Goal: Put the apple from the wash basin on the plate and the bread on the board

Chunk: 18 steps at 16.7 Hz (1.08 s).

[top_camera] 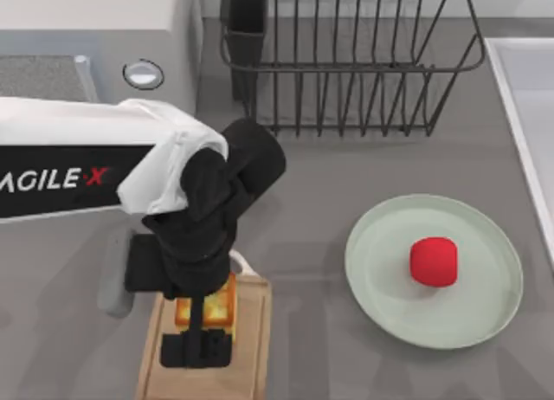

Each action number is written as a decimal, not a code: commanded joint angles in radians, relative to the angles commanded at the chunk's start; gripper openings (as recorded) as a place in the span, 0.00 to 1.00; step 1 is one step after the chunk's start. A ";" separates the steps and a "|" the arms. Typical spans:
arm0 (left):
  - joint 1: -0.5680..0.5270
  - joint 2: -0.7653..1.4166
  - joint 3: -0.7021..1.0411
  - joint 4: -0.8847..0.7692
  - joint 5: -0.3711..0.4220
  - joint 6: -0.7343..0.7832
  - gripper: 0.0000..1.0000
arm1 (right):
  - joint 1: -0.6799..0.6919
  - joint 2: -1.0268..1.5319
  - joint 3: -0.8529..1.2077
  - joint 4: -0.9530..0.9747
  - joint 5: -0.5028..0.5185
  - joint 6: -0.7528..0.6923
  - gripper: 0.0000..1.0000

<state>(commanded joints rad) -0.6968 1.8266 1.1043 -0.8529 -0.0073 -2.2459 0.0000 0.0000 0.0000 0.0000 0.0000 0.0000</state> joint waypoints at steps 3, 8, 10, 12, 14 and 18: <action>0.001 -0.001 0.000 0.000 0.000 0.000 1.00 | 0.000 0.000 0.000 0.000 0.000 0.000 1.00; 0.042 -0.112 -0.062 0.051 0.001 0.124 1.00 | 0.000 0.000 0.000 0.000 0.000 0.000 1.00; 0.076 -0.203 -0.117 0.093 0.002 0.232 1.00 | 0.000 0.000 0.000 0.000 0.000 0.000 1.00; 0.119 -0.315 -0.185 0.145 0.002 0.372 1.00 | 0.000 0.000 0.000 0.000 0.000 0.000 1.00; 0.169 -0.446 -0.266 0.207 0.003 0.544 1.00 | 0.000 0.000 0.000 0.000 0.000 0.000 1.00; 0.286 -0.754 -0.453 0.351 0.005 0.920 1.00 | 0.000 0.000 0.000 0.000 0.000 0.000 1.00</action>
<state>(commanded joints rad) -0.4105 1.0727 0.6511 -0.5017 -0.0028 -1.3261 0.0000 0.0000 0.0000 0.0000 0.0000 0.0000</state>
